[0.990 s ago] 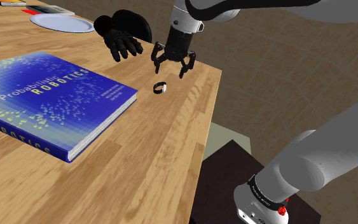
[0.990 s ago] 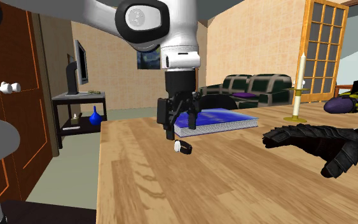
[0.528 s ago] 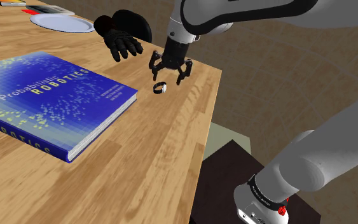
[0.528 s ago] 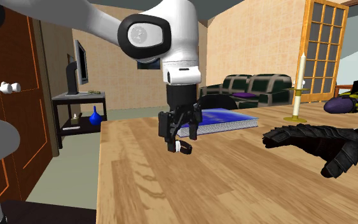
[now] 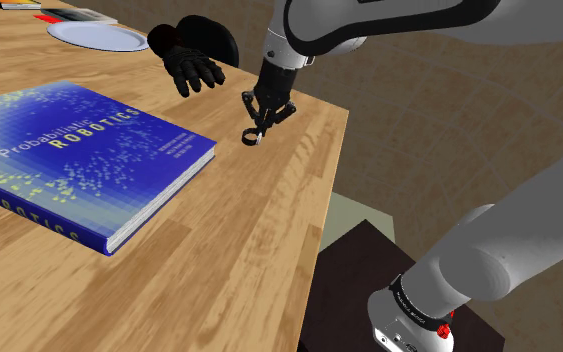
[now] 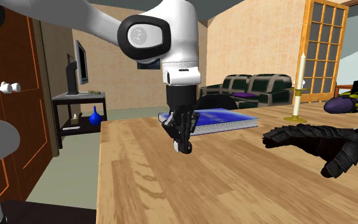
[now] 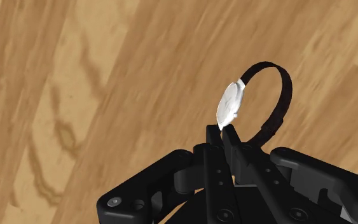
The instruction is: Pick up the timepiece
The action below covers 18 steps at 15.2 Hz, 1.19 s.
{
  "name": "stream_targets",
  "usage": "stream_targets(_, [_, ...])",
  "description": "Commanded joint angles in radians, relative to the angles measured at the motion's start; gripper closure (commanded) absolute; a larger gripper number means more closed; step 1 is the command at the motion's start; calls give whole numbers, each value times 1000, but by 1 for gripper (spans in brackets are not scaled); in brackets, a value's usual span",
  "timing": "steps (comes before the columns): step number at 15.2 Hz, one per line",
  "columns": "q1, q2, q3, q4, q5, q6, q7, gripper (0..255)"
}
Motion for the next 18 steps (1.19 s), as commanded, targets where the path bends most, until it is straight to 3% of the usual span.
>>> stream_targets(1, [0,0,0,0,0,0,0,255])
stream_targets(18, [-4,-25,-9,179,1,-203,2,255])
